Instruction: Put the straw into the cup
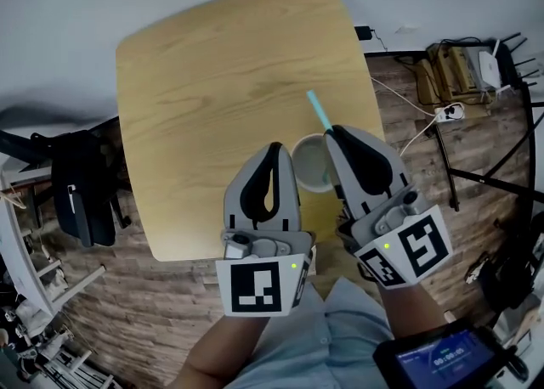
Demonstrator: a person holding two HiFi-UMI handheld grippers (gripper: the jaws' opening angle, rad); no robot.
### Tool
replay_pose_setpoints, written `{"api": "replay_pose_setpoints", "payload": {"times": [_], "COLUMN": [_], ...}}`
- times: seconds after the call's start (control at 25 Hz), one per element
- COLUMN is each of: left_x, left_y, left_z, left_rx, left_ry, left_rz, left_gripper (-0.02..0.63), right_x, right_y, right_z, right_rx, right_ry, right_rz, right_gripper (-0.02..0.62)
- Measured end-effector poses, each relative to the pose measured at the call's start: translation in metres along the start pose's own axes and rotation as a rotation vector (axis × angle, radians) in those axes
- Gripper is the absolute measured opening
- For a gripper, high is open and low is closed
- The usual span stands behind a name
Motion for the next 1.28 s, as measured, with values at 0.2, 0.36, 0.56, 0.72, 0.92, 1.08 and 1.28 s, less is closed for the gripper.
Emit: {"api": "replay_pose_setpoints", "payload": {"times": [0.2,0.36,0.56,0.72,0.92,1.08,1.28], "left_x": [0.003,0.003,0.003,0.003,0.001,-0.002,-0.008], "left_y": [-0.01,-0.019,-0.027,-0.023,-0.014,-0.006,0.007], "left_z": [-0.001,-0.002,-0.006,-0.008,-0.005,0.0,0.007], "left_rx": [-0.008,-0.015,-0.018,-0.02,-0.017,-0.012,-0.003], "left_ry": [0.003,0.004,0.005,0.008,0.003,0.002,-0.003], "left_rz": [-0.019,-0.039,-0.05,-0.042,-0.022,-0.007,0.012], "left_gripper": [-0.002,-0.002,-0.002,-0.002,-0.002,-0.002,-0.002], "right_x": [0.002,0.004,0.007,0.007,0.003,-0.003,-0.012], "right_y": [-0.017,-0.025,-0.028,-0.025,-0.023,-0.019,-0.011], "right_z": [0.004,0.007,0.008,0.008,0.008,0.008,0.005], "right_rx": [0.006,0.018,0.021,0.019,0.01,0.004,-0.003], "right_ry": [0.006,0.003,-0.004,-0.019,-0.04,-0.044,-0.047], "right_rz": [-0.032,-0.036,-0.032,-0.038,-0.044,-0.04,-0.021], "right_gripper": [0.021,0.023,0.026,0.029,0.032,0.037,0.041]}}
Point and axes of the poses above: the fingertips, and each gripper's own axes: x forward along the fingers, z to its right, y out of its top, the point moved 5 cm from there along -x, backward along the fingers, and after that the axes turned 15 degrees about x, right-handed, at the moved point
